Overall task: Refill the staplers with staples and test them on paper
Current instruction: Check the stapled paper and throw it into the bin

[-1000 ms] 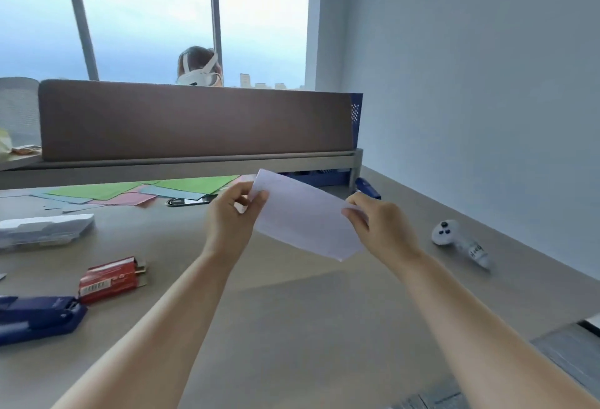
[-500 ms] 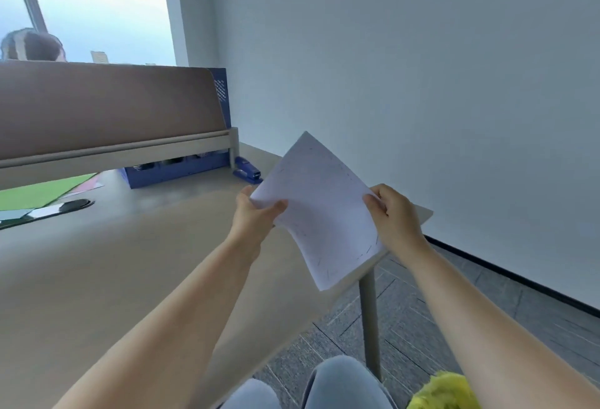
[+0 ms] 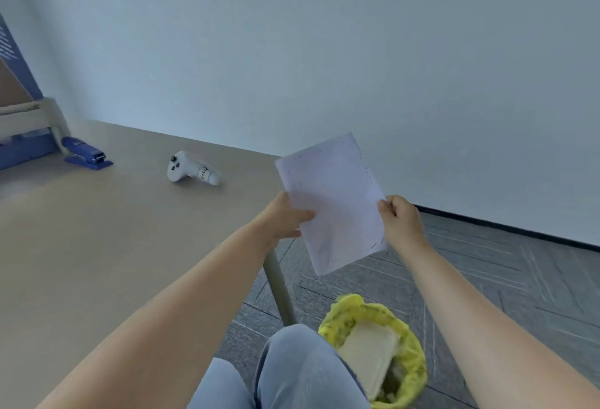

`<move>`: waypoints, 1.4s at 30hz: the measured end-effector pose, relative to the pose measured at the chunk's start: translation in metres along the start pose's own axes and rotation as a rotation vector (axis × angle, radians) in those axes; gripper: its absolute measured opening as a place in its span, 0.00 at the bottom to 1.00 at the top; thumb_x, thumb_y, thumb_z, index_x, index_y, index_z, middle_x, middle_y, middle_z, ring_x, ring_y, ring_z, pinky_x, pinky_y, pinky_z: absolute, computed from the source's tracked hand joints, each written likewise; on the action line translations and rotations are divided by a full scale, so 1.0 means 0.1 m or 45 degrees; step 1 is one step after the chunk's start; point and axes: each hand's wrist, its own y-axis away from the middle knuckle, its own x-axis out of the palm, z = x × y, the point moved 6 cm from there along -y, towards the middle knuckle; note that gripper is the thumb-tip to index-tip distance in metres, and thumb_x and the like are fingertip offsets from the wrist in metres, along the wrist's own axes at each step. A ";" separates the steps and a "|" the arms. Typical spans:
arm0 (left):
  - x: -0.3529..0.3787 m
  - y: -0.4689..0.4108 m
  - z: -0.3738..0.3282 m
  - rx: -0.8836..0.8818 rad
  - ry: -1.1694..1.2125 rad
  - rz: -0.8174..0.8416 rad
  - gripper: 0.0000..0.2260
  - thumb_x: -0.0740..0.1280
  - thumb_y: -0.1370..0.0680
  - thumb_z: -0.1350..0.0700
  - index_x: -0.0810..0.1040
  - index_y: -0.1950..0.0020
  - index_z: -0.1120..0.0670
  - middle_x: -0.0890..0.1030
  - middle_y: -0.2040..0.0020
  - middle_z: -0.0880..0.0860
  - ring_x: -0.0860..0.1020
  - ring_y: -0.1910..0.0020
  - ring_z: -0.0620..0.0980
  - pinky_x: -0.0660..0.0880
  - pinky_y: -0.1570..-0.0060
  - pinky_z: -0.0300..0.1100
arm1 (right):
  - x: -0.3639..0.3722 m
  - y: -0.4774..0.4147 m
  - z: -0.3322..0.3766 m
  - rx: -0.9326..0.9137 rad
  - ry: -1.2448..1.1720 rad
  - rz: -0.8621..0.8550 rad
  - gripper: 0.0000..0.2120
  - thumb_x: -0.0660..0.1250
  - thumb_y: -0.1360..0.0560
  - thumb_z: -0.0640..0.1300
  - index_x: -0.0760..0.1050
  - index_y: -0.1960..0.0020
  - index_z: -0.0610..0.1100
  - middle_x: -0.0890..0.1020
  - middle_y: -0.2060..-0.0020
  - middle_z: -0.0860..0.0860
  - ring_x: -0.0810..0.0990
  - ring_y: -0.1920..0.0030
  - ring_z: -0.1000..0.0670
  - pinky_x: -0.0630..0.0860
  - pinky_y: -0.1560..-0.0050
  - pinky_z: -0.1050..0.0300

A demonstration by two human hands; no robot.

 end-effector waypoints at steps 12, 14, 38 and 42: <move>1.30 -0.63 1.25 -0.243 -0.394 0.132 0.19 0.66 0.26 0.65 0.69 0.36 0.62 0.76 0.40 0.59 0.75 0.42 0.58 0.74 0.41 0.51 | -0.22 0.42 -1.98 0.756 0.006 0.209 0.18 0.63 0.26 0.36 0.68 0.37 0.38 0.77 0.42 0.42 0.78 0.46 0.43 0.76 0.49 0.49; 1.43 -0.67 1.50 -0.331 -0.489 0.220 0.20 0.67 0.27 0.64 0.69 0.36 0.61 0.77 0.42 0.58 0.76 0.43 0.57 0.76 0.45 0.51 | -0.16 0.52 -2.23 0.858 0.025 0.289 0.21 0.63 0.26 0.34 0.65 0.34 0.38 0.76 0.40 0.41 0.77 0.43 0.41 0.76 0.48 0.48; 1.66 -0.78 2.64 -0.421 -1.290 0.655 0.14 0.59 0.22 0.57 0.74 0.38 0.56 0.75 0.37 0.58 0.72 0.36 0.56 0.71 0.40 0.46 | 0.30 0.84 -3.22 0.962 0.633 0.773 0.15 0.57 0.23 0.37 0.71 0.38 0.40 0.74 0.37 0.41 0.75 0.54 0.47 0.70 0.51 0.55; 1.52 -0.85 2.29 -0.272 -1.251 0.489 0.11 0.58 0.23 0.57 0.79 0.48 0.57 0.79 0.44 0.58 0.76 0.42 0.57 0.74 0.43 0.48 | 0.33 0.57 -2.88 0.822 0.502 0.570 0.07 0.59 0.25 0.37 0.75 0.51 0.44 0.79 0.48 0.43 0.76 0.53 0.45 0.71 0.54 0.55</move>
